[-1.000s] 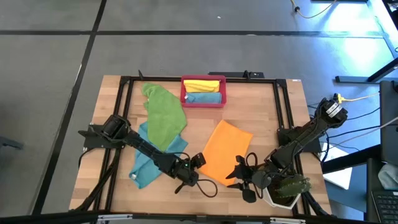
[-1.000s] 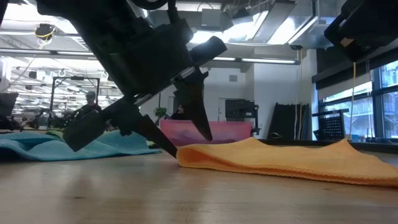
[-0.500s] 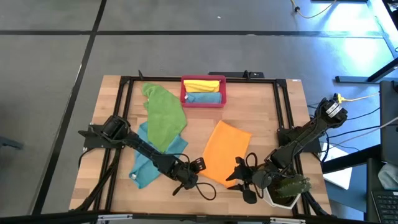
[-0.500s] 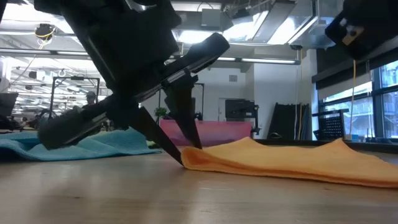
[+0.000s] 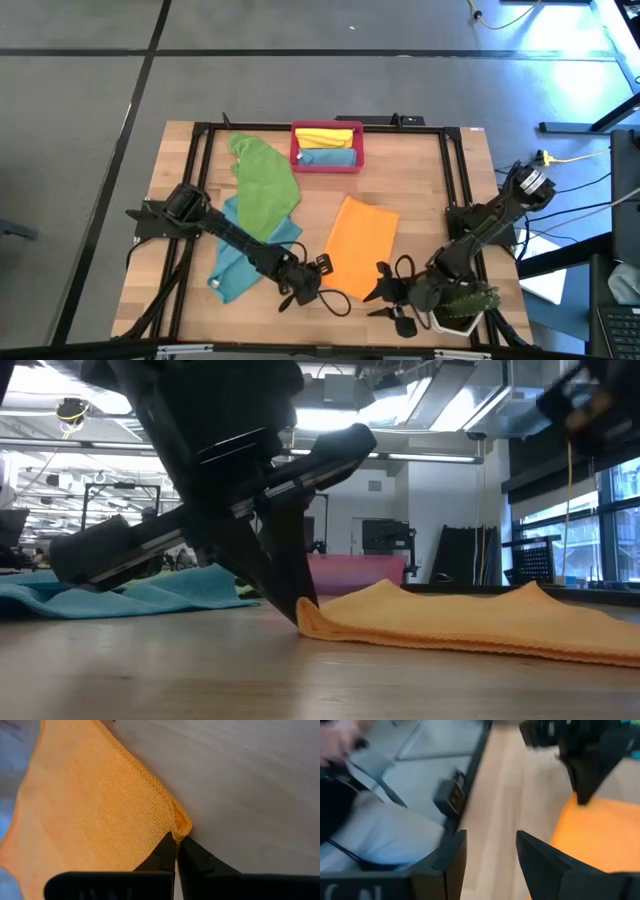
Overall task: Roll microfiber towels into tight, uniform cylinder then place into a basket
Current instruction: Fold the orange microfiber towel
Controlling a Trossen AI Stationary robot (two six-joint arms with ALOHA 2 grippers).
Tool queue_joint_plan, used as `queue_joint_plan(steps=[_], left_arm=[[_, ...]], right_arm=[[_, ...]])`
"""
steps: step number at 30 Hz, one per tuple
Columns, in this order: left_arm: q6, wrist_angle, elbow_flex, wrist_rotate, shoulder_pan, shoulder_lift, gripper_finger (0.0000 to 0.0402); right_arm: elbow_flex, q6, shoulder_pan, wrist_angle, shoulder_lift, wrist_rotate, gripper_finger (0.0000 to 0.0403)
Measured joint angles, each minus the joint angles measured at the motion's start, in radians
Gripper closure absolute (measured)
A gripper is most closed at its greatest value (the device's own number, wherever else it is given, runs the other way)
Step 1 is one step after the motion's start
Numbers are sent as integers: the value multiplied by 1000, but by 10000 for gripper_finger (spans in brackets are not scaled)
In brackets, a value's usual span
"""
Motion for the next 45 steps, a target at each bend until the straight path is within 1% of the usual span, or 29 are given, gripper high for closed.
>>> queue_joint_plan(steps=[5,7,10,13,16,20,22,24,27,32,37,40,42,45], left_arm=[[-37,2,0,12,20,0,401],[-66,2,1,11,30,-1,401],[-107,-13,2,0,47,-6,401],[-153,-35,15,3,66,-23,401],[-224,-39,31,59,87,-47,401],[-359,-51,49,184,124,-68,401],[-425,-45,52,230,146,-76,401],[-501,-73,52,266,167,-85,401],[-613,-83,51,329,203,-93,401],[-754,-75,52,429,255,-115,401],[-790,-75,51,460,309,-134,401],[-827,-63,51,506,357,-137,401],[-846,-65,51,535,385,-137,402],[-861,-57,51,549,418,-137,401]], right_arm=[[0,2,-10,-98,71,0,231],[0,-2,-19,-117,81,2,231],[0,-5,-38,-163,82,45,231],[0,-57,-63,-187,82,57,231],[0,-94,-96,-179,82,58,231],[0,-177,-133,-15,83,60,231],[2,-224,-146,26,82,52,231],[2,-263,-155,29,80,52,231],[2,-274,-173,2,80,53,230],[2,-181,-201,-74,80,111,230],[1,-186,-203,-59,80,116,230],[1,-162,-202,-46,79,116,230],[1,-145,-203,-61,79,116,227],[1,-102,-203,-117,78,129,213]])
